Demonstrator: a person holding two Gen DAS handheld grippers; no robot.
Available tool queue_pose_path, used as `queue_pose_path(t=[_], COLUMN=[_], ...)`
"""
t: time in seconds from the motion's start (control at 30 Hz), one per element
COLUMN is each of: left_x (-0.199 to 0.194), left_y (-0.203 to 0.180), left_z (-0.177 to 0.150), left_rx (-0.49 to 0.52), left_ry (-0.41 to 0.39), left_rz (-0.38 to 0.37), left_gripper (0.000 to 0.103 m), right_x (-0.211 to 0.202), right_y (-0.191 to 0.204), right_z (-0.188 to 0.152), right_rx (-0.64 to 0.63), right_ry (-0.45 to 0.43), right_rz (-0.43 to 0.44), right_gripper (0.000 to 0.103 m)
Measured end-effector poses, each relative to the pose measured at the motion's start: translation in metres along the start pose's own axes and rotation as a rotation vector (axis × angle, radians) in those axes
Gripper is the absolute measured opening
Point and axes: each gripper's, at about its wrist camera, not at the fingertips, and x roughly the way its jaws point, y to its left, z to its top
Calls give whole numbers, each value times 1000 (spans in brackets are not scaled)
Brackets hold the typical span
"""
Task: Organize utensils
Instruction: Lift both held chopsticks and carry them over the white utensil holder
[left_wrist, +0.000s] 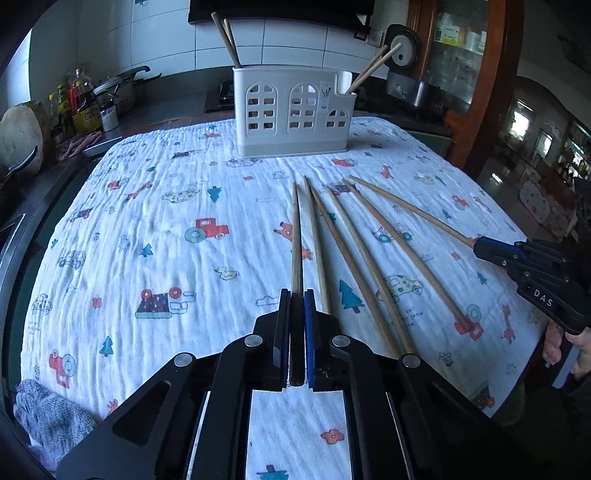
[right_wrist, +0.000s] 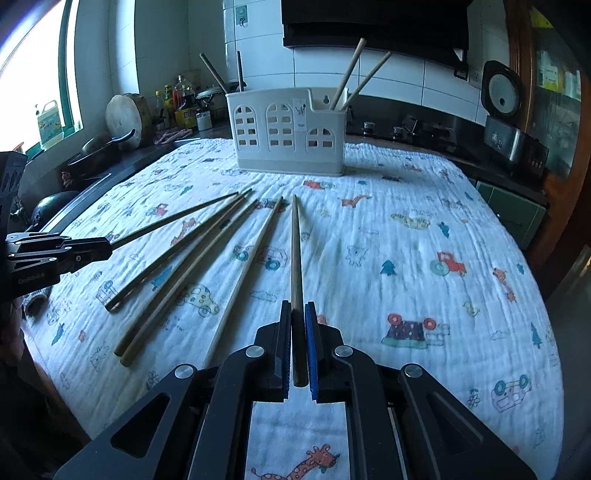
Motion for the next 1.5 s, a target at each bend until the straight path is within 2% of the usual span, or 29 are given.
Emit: queue_pose_path(t=[0.23, 0.4, 0.53, 0.8, 1.1, 1.3, 1.37, 1.5], left_x=[-29, -32, -30, -35, -62, -73, -71, -56], left_y=[-1, 0, 3, 10, 11, 11, 11, 17], left_z=[35, 59, 75, 129, 207, 263, 276, 296], left_rx=[24, 35, 36, 48, 88, 100, 101, 82], left_ry=[-93, -127, -129, -149, -258, -330, -349, -351], left_rz=[11, 10, -10, -38, -54, -39, -7, 12], left_gripper=[6, 6, 6, 6, 6, 6, 6, 6], right_x=[-33, -43, -39, -31, -35, -43, -45, -40], right_y=[4, 7, 6, -8, -22, -32, -34, -37], right_z=[43, 82, 115, 184, 249, 292, 306, 325], right_rx=[-36, -68, -85, -78, -67, -47, -37, -27], right_ry=[-116, -178, -176, -148, -164, -216, -241, -264], right_rz=[3, 8, 16, 66, 92, 86, 78, 59], right_gripper=[7, 7, 7, 7, 7, 7, 7, 7])
